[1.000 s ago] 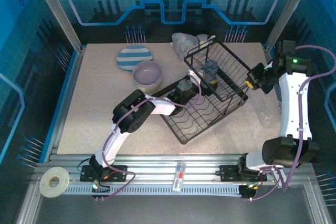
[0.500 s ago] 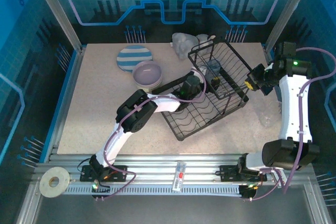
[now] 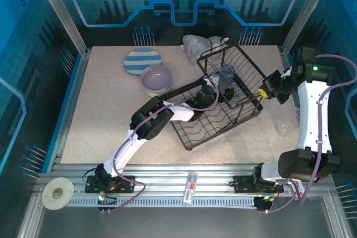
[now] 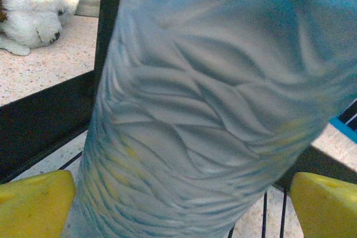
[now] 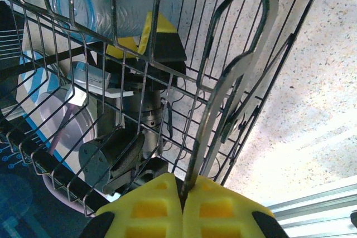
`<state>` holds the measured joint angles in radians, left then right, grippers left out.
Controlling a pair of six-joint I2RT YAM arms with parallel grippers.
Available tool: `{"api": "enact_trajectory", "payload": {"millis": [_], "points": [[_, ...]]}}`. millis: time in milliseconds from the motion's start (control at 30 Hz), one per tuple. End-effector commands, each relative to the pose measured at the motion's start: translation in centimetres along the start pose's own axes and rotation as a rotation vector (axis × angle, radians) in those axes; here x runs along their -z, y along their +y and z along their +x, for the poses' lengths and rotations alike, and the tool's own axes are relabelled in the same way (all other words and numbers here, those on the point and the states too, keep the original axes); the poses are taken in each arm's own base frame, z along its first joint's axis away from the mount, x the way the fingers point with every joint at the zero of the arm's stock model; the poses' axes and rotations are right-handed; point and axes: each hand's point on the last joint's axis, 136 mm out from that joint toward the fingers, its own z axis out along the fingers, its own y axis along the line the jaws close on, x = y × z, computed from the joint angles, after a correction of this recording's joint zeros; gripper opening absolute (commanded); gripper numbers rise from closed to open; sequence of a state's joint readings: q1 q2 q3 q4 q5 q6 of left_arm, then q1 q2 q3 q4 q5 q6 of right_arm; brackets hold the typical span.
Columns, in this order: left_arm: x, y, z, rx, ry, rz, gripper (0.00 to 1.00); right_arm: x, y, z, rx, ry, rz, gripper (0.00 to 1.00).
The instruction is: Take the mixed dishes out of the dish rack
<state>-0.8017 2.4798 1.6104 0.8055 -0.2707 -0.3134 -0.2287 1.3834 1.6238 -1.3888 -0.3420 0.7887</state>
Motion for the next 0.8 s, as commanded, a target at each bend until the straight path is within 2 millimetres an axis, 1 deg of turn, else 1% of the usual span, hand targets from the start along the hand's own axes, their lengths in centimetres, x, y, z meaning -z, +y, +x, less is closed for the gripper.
{"api": "enact_trajectory", "payload": {"millis": [0,133,300,433,633,767], "points": [[-0.6,-0.9,-2.4,0.085,-0.116,0.025,0.99,0.5,-0.6,4.0,-0.012,0.157,-0.009,0.0],[-0.8,-0.4,-2.5,0.112,-0.146,-0.004,0.99,0.8,-0.5,4.1,-0.016,0.158,-0.015,0.0],[-1.2,0.2,-2.5,0.133,-0.132,-0.056,0.99,0.8,-0.7,4.3,-0.031,0.168,-0.025,0.0],[-1.6,0.3,-2.3,0.137,-0.116,-0.076,0.99,1.0,-0.5,4.3,-0.036,0.167,-0.038,0.0],[-1.8,-0.4,-2.2,0.126,-0.109,-0.058,0.92,1.3,-0.6,4.4,-0.04,0.16,-0.047,0.0],[-1.6,-1.4,-2.3,0.093,-0.114,-0.02,0.85,1.6,-0.5,3.9,-0.049,0.149,-0.059,0.0]]}}
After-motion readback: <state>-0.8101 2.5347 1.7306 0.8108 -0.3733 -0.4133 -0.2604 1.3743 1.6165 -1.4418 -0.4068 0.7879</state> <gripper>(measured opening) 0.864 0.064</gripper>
